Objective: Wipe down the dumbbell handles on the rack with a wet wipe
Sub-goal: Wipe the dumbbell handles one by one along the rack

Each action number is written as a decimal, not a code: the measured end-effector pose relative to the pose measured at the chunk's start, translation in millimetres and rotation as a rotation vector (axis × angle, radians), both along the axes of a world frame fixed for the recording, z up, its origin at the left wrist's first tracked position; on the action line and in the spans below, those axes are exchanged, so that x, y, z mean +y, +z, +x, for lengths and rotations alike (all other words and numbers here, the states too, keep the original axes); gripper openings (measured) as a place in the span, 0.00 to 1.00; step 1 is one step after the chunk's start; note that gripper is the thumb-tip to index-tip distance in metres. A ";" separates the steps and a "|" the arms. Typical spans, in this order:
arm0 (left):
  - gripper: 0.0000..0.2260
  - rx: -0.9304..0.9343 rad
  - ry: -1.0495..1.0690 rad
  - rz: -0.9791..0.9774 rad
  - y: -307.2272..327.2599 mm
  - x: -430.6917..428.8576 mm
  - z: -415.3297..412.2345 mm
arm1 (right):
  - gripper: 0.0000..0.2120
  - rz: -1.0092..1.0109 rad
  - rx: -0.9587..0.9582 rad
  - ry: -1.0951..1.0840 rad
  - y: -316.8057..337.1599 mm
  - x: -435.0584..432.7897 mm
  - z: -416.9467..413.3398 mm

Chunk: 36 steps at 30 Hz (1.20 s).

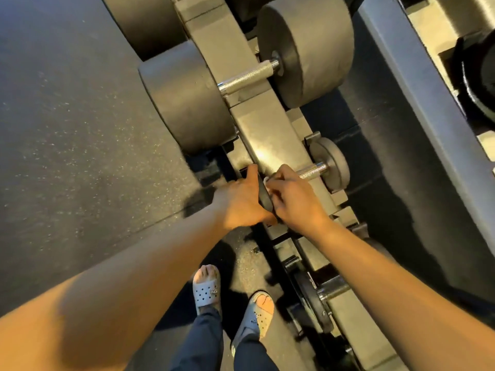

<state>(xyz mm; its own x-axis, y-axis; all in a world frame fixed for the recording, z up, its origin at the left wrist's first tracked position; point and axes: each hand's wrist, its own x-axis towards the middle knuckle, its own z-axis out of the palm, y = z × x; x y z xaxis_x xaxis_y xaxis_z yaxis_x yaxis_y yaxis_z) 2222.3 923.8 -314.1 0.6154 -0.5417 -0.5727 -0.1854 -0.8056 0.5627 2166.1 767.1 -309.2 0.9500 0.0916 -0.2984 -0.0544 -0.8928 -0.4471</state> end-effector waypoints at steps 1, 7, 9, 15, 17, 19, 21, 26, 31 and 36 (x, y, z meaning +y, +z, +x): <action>0.50 0.013 0.010 0.010 0.2 -0.2 0.0 | 0.05 0.038 -0.046 -0.060 -5.1 0.6 -6.9; 0.57 0.065 0.156 -0.035 -5.3 -3.3 -7.2 | 0.04 0.225 -0.223 -0.631 -13.0 22.4 -29.1; 0.61 0.075 0.079 0.019 -1.0 -5.6 -3.0 | 0.05 0.425 -0.178 -1.035 -20.6 36.6 -30.6; 0.54 0.103 -0.011 0.119 11.9 -7.0 9.6 | 0.14 1.039 -0.033 -1.571 -23.8 47.0 -26.3; 0.53 0.103 -0.024 0.154 12.4 -7.3 7.7 | 0.14 1.054 -0.045 -1.644 -20.1 41.6 -17.7; 0.52 0.096 -0.039 0.156 14.7 -8.5 9.1 | 0.10 1.066 -0.148 -1.798 -20.6 28.5 -9.4; 0.54 0.105 -0.050 0.157 14.4 -7.6 10.0 | 0.07 1.150 -0.293 -1.877 -21.5 14.5 -4.5; 0.57 0.173 -0.028 0.135 18.8 -7.6 13.0 | 0.10 0.955 -0.322 -1.570 -19.9 42.2 -13.1; 0.58 0.191 -0.019 0.160 22.3 -7.5 11.3 | 0.04 0.588 -0.146 -1.125 -14.4 32.0 -22.2; 0.52 0.160 -0.010 0.167 18.4 -7.7 8.8 | 0.04 0.366 -0.398 -1.062 -10.2 21.7 -11.5</action>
<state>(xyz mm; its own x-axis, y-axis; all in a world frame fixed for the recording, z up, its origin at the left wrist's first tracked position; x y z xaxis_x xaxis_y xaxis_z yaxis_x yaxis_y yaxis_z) 2231.1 916.0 -295.7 0.5048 -0.4368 -0.7446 -0.1128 -0.8885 0.4447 2154.6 788.8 -319.4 0.6220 -0.7783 -0.0853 -0.4892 -0.3012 -0.8185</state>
